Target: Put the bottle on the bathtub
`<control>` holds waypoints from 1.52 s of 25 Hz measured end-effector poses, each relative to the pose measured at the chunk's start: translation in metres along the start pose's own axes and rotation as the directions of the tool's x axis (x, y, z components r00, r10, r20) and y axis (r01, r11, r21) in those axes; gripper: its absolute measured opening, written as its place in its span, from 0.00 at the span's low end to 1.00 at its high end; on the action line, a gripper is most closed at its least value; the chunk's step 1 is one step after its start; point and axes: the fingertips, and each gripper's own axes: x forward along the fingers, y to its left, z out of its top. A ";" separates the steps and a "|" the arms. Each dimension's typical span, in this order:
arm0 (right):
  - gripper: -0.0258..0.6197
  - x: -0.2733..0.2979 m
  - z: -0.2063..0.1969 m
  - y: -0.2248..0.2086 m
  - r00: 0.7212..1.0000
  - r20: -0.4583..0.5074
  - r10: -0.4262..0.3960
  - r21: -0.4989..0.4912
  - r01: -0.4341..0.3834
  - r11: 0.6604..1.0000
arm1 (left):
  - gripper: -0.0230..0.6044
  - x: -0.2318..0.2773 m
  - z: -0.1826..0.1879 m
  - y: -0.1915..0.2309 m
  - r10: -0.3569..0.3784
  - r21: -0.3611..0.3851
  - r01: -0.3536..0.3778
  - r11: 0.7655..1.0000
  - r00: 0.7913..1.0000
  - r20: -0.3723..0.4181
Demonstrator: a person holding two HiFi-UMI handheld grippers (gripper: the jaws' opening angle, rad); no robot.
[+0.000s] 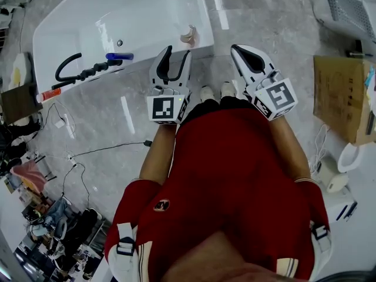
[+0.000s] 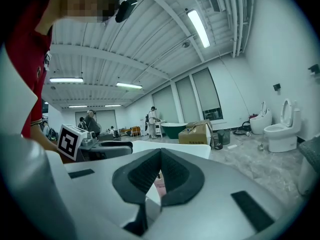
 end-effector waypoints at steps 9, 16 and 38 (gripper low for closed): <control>0.04 -0.005 0.018 0.017 0.998 0.061 0.026 0.004 -0.026 1.000 | 0.23 -0.019 0.032 -0.010 -0.001 0.019 0.002 1.000 1.000 -0.006; 0.04 -0.006 0.028 0.027 0.995 0.090 0.046 -0.016 -0.044 0.999 | 0.06 -0.028 0.040 -0.009 0.000 0.025 -0.001 1.000 0.999 0.038; 0.04 -0.004 0.039 0.047 0.992 0.098 0.078 -0.073 -0.071 0.995 | 0.05 -0.033 0.061 -0.023 -0.082 0.010 0.081 0.997 0.995 0.054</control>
